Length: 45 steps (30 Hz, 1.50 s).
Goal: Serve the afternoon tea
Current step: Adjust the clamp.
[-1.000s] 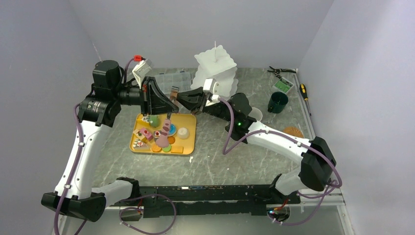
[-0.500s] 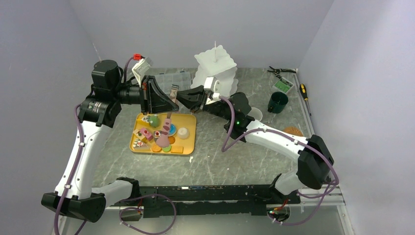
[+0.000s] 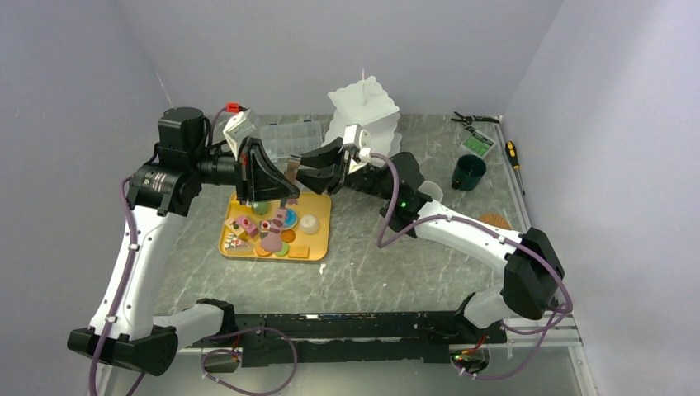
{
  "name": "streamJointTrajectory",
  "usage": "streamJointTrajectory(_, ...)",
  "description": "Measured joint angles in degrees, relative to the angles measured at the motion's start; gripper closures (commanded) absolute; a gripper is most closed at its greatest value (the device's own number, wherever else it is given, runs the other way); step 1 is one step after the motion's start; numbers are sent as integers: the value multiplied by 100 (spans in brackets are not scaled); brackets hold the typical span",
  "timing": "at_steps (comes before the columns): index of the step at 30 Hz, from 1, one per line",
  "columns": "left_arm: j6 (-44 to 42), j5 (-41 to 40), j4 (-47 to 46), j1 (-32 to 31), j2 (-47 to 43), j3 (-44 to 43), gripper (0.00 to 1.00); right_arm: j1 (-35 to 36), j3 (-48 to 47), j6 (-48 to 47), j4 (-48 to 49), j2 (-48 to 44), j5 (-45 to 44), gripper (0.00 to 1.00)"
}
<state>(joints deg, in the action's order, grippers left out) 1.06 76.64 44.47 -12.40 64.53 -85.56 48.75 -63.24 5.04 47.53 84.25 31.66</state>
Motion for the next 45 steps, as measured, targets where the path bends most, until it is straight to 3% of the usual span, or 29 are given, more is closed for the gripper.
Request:
streamJointTrajectory(14,-949,28,713,-66,0,-223,97,-7,22,1010,190,-13,297,63)
streamJointTrajectory(29,-581,175,153,-70,-264,28,97,251,138,308,140,-317,-72,63)
streamJointTrajectory(37,-817,203,452,-70,-245,24,97,151,118,581,96,-369,214,59)
streamJointTrajectory(45,-1047,190,715,-70,-201,-28,97,105,-15,839,85,-369,374,67)
